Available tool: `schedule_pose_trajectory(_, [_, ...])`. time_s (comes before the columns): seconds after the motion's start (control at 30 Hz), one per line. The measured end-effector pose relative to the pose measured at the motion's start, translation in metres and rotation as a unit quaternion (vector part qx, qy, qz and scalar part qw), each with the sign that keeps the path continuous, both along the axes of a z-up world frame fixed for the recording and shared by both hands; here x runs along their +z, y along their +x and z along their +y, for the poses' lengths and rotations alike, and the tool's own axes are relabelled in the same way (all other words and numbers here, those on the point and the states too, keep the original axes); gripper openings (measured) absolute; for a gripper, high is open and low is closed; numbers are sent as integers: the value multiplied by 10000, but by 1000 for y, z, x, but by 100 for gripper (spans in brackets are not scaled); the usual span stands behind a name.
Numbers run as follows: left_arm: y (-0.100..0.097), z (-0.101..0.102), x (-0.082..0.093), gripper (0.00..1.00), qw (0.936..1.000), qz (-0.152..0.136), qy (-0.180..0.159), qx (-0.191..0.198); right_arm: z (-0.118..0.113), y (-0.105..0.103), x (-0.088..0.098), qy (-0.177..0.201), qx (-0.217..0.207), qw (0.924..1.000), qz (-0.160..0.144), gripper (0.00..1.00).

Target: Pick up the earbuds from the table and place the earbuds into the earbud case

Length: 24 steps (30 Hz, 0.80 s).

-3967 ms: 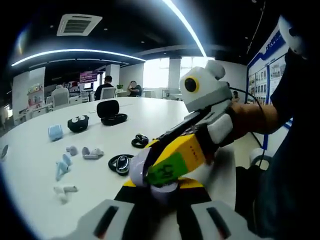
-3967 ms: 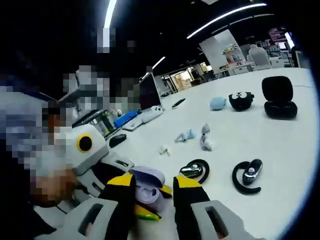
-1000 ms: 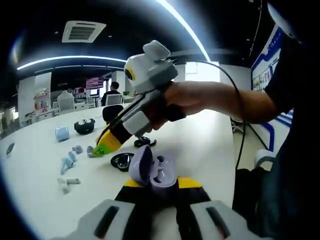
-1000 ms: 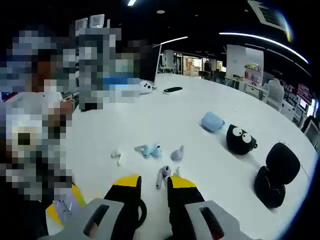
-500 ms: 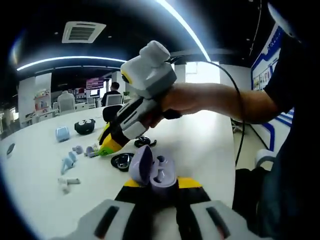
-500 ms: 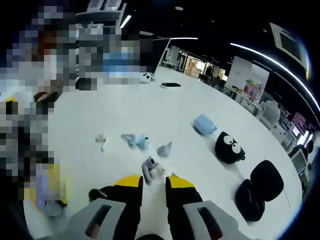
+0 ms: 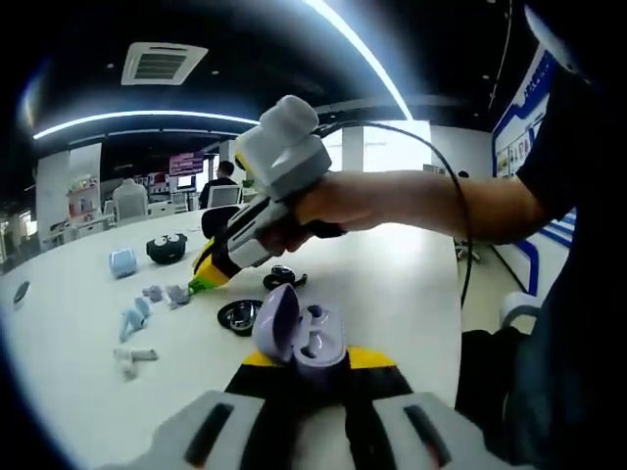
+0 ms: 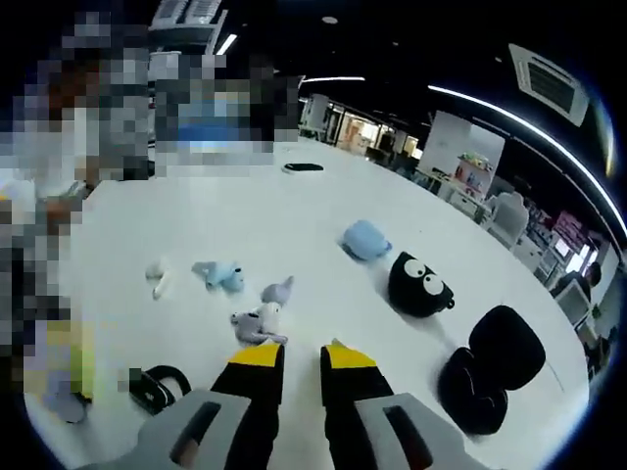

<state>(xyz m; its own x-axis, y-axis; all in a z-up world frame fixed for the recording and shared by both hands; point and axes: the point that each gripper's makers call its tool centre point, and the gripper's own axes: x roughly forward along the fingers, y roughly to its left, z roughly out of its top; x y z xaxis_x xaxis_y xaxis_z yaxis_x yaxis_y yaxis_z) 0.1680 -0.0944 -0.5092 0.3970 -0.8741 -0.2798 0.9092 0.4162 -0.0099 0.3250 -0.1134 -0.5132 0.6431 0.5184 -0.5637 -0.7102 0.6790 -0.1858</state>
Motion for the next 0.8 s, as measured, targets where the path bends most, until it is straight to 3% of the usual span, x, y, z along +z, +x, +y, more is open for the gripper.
schedule_pose_trajectory(0.1, [0, 0, 0, 19, 10000, 0, 0, 0, -1, -2, 2, 145, -42, 9999, 56, 15])
schedule_pose_trajectory(0.23, [0, 0, 0, 19, 10000, -1, -1, -2, 7, -13, 7, 642, -24, 9974, 323, 16])
schedule_pose_trajectory(0.5, [0, 1, 1, 19, 10000, -5, -1, -7, 36, -24, 13, 630, 393, 9971, 156, 18])
schedule_pose_trajectory(0.8, [0, 1, 0, 19, 10000, -10, 0, -6, 42, -21, 7, 439, 535, 9975, 108, 16])
